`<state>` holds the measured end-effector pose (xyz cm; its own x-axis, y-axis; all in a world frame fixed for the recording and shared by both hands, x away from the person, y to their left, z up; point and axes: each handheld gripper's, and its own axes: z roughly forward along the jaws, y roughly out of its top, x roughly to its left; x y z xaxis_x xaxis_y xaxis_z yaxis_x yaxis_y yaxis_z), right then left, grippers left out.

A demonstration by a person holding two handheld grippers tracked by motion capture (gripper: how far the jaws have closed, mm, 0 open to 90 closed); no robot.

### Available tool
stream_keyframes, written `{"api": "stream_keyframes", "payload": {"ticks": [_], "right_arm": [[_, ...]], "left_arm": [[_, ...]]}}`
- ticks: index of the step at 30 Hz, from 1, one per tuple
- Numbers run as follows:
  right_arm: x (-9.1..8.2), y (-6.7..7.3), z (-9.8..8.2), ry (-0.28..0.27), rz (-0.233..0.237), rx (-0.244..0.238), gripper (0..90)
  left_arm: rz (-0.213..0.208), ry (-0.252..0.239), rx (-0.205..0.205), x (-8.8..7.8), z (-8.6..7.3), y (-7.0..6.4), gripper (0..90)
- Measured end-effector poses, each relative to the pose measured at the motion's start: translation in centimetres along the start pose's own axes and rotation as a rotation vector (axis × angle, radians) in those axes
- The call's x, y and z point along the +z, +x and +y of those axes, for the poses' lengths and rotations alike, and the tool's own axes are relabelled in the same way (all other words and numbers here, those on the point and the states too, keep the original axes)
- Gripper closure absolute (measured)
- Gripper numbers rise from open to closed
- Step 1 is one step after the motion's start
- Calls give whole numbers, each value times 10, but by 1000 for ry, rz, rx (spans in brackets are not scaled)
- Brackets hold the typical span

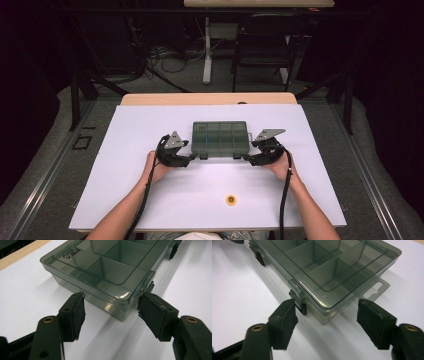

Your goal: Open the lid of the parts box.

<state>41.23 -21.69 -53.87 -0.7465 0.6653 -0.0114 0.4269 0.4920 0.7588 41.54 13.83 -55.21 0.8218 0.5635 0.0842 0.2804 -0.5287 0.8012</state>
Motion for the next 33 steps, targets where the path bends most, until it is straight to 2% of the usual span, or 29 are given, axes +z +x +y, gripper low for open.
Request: {"api": "stream_keyframes", "payload": {"ticks": [3, 7, 17, 24, 33], "right_arm": [[2, 1, 0, 8, -7, -3, 381], [3, 1, 0, 14, -14, -3, 405], [5, 2, 1, 15, -19, -14, 446], [6, 3, 1, 39, -24, -13, 464], [6, 3, 2, 33, -26, -20, 487]], "left_arm": [[1, 1, 8, 1, 0, -1, 390], [1, -7, 6, 1, 0, -1, 421], [-2, -6, 9, 2, -2, -2, 456], [-1, -1, 18, 3, -2, -3, 486], [-3, -10, 14, 3, -3, -2, 499]]}}
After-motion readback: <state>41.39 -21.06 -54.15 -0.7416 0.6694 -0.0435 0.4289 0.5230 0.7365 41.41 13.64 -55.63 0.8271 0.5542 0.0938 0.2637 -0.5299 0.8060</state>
